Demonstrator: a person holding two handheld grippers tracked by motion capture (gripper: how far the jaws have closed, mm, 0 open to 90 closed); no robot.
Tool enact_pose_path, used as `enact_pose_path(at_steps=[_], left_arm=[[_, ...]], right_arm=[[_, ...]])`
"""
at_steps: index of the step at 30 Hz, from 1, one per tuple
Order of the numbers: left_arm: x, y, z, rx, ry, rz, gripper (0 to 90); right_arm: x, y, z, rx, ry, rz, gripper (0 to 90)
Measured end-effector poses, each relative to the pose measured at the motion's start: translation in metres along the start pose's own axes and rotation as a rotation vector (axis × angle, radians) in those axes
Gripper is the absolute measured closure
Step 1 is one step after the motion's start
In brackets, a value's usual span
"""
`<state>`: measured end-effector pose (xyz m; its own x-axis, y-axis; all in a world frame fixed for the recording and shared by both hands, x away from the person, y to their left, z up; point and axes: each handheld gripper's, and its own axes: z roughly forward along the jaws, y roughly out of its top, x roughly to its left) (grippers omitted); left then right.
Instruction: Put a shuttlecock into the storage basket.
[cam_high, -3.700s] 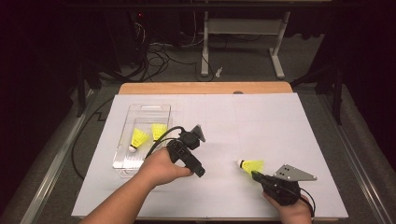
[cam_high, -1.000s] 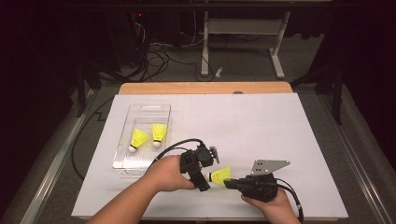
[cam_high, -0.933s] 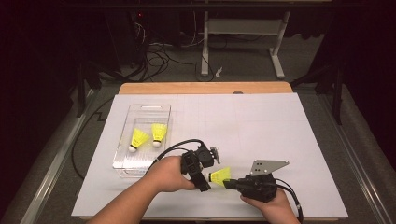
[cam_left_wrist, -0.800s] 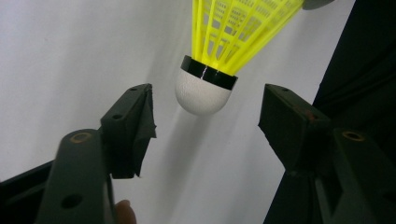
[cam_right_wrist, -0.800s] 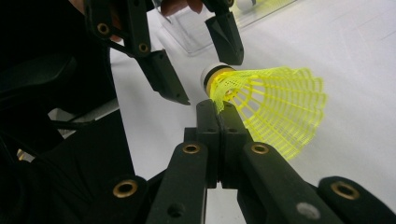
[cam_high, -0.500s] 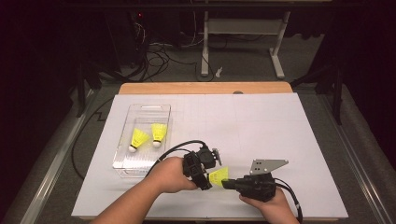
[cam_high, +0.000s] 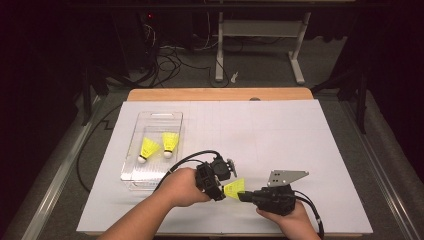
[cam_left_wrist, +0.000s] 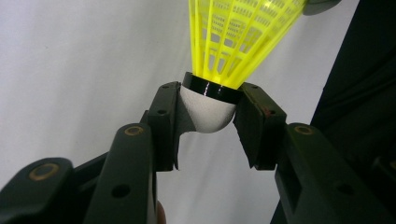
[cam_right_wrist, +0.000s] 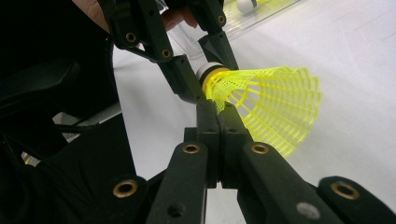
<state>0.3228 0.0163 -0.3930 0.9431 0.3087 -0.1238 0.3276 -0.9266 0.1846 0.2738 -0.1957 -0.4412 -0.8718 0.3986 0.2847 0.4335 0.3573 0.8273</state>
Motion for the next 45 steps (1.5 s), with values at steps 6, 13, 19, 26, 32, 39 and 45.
enact_pose_path(at_steps=[6,13,19,26,32,39,45], left_arm=[[-0.001,0.001,0.001,0.006,0.012,0.003,62.9],[-0.002,0.001,0.003,0.016,0.015,0.003,63.2],[-0.002,0.001,0.003,0.014,0.017,0.002,63.1],[0.002,-0.002,0.001,0.013,0.027,-0.032,63.1],[0.003,-0.003,0.003,0.008,0.027,-0.040,63.2],[0.007,-0.007,0.003,0.005,0.034,-0.083,63.1],[0.010,-0.009,0.003,0.004,0.041,-0.112,63.1]], right_arm=[[0.000,0.000,0.000,0.005,-0.004,-0.002,90.0],[0.001,-0.001,0.002,0.013,-0.011,-0.012,90.0],[0.001,-0.001,0.002,0.011,-0.016,-0.019,90.0],[0.000,-0.001,0.001,0.000,-0.040,-0.016,72.3],[-0.001,-0.001,-0.001,-0.018,-0.062,-0.025,64.3],[-0.002,-0.002,-0.006,-0.041,-0.086,-0.025,59.3],[-0.003,-0.003,-0.010,-0.058,-0.128,-0.027,52.7]])
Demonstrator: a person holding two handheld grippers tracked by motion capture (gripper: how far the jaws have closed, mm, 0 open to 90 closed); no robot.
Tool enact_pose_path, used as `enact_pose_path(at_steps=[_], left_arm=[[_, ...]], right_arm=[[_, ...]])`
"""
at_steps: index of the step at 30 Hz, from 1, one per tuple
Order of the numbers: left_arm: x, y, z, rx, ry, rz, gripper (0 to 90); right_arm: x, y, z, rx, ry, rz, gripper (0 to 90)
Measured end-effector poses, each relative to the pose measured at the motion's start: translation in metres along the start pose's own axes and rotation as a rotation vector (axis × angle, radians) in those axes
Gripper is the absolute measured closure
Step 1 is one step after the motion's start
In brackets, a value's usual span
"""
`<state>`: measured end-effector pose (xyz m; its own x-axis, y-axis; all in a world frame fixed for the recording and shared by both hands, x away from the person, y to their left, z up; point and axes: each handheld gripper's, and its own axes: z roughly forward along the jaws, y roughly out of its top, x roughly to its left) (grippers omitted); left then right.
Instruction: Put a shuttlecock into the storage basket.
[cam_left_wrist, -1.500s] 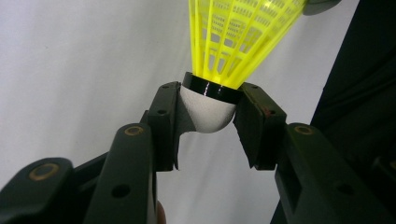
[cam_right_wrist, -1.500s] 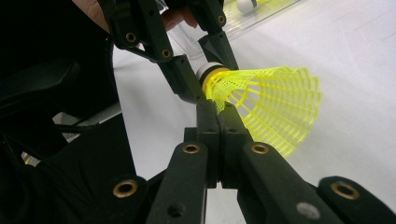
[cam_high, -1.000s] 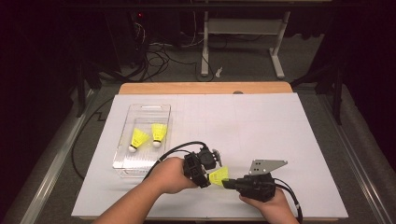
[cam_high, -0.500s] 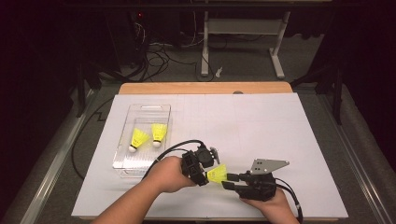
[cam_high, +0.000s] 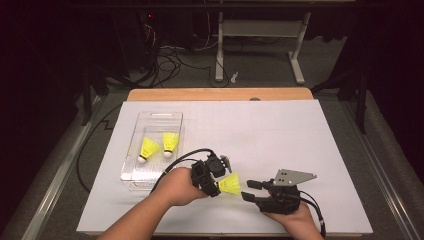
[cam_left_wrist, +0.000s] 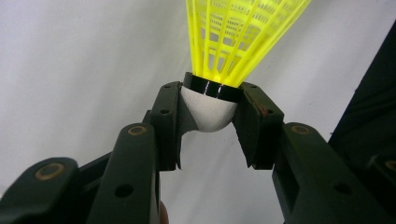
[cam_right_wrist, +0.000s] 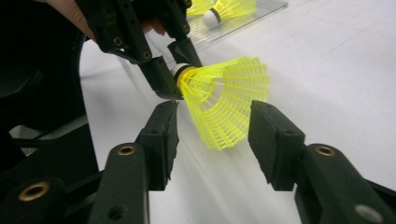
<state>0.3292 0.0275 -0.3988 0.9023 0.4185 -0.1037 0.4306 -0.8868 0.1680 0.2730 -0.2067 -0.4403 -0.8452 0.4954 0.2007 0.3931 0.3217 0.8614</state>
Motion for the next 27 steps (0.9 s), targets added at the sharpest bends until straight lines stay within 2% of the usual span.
enact_pose_path(at_steps=[8,16,21,24,27], left_arm=[[0.007,-0.006,0.002,0.006,0.014,-0.073,63.1],[0.012,-0.012,0.001,-0.001,0.003,-0.094,63.0],[0.015,-0.015,0.001,0.004,0.012,-0.117,63.0],[0.017,-0.017,0.001,0.006,0.002,-0.128,63.0],[0.018,-0.017,0.001,0.007,0.007,-0.139,63.0]], right_arm=[[-0.007,-0.002,-0.005,-0.010,-0.077,-0.001,42.1],[-0.015,-0.003,-0.012,-0.003,-0.152,-0.022,38.5],[-0.021,-0.004,-0.018,0.011,-0.195,-0.031,35.9],[-0.022,-0.007,-0.025,0.028,-0.246,-0.059,34.4],[-0.025,-0.011,-0.034,0.010,-0.271,-0.042,31.2]])
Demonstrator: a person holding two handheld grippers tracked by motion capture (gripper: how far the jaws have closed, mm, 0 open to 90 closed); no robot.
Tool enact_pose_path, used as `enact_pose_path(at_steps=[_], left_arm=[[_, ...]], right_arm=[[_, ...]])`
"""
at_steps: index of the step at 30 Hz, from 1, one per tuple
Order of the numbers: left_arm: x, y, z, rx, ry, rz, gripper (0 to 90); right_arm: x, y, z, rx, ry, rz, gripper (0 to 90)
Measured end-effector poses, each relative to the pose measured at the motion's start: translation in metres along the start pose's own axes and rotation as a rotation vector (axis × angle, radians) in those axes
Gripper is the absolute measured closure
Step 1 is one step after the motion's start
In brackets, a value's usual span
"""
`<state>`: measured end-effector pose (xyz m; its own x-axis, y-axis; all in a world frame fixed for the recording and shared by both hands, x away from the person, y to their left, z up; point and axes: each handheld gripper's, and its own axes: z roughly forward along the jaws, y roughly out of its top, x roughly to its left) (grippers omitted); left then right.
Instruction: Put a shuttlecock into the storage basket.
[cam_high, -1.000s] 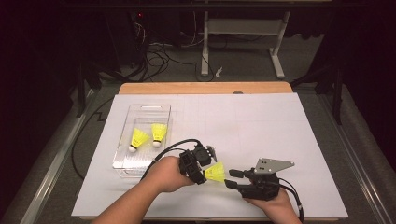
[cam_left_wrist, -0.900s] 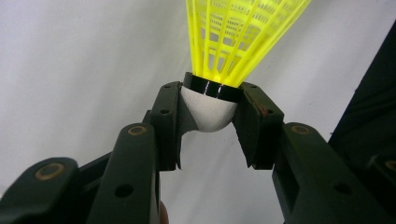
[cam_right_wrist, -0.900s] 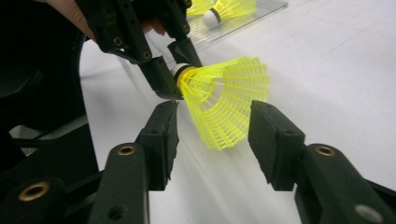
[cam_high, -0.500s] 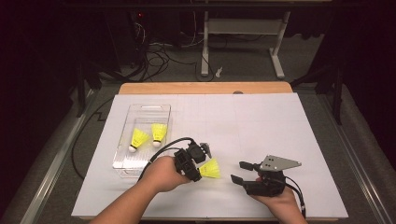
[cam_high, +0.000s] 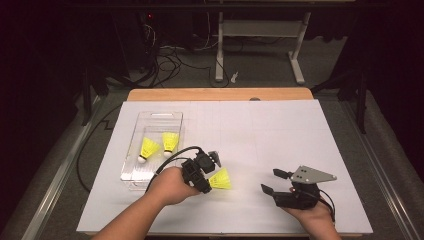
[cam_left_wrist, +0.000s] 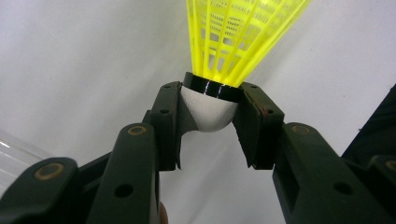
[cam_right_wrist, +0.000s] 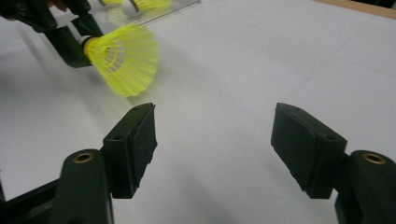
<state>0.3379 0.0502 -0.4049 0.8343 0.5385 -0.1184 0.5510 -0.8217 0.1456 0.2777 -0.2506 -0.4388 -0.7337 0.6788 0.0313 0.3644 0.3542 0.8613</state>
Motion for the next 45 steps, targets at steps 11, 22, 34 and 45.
enact_pose_path(at_steps=[11,22,34,45], left_arm=[[0.000,0.000,-0.003,0.015,0.006,-0.038,62.9],[0.002,-0.005,-0.010,0.036,-0.017,-0.080,63.0],[0.009,-0.010,-0.031,0.041,-0.032,-0.083,63.0],[0.016,-0.015,-0.057,0.041,-0.020,-0.084,63.0]], right_arm=[[-0.012,-0.022,-0.017,-0.082,-0.120,0.084,10.4],[-0.010,-0.022,-0.016,-0.074,-0.184,0.081,0.1],[-0.012,-0.025,-0.017,-0.065,-0.164,0.102,0.1],[-0.010,-0.025,-0.015,-0.086,-0.145,0.078,0.1]])
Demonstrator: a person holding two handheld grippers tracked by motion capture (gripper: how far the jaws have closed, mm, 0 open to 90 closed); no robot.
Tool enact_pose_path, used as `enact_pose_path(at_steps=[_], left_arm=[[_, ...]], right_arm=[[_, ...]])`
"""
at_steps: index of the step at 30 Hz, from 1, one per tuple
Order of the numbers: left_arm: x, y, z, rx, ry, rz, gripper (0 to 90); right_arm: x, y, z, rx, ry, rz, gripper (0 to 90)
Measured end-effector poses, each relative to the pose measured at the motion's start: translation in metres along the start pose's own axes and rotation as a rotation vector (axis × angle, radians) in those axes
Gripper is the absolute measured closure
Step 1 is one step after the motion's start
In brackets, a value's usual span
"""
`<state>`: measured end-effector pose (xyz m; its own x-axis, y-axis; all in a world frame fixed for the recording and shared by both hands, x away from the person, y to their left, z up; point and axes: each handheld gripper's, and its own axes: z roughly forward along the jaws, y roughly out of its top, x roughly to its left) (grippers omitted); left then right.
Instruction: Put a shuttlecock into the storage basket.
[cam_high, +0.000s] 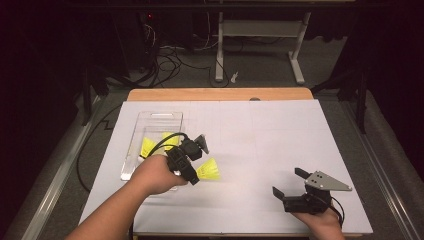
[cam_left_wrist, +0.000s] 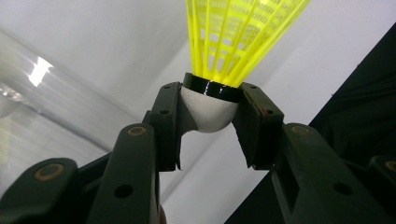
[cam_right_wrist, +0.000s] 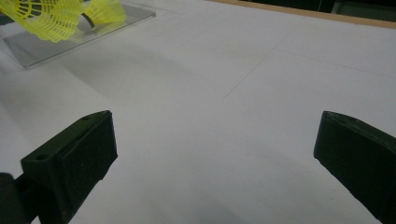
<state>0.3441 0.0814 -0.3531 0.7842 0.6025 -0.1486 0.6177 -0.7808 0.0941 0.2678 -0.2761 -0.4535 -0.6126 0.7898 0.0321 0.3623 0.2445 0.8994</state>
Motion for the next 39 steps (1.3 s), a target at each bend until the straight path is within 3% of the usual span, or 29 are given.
enact_pose_path(at_steps=[11,23,39], left_arm=[[0.005,-0.007,-0.018,-0.002,0.010,0.008,63.1],[0.025,-0.028,-0.035,-0.033,0.020,-0.034,63.1],[0.052,-0.060,-0.040,-0.059,0.019,-0.103,63.1]], right_arm=[[-0.001,-0.001,-0.001,0.002,0.004,0.001,0.1],[-0.001,-0.002,0.000,0.010,0.007,0.003,0.1],[0.000,-0.003,0.001,0.009,0.016,0.002,0.1]])
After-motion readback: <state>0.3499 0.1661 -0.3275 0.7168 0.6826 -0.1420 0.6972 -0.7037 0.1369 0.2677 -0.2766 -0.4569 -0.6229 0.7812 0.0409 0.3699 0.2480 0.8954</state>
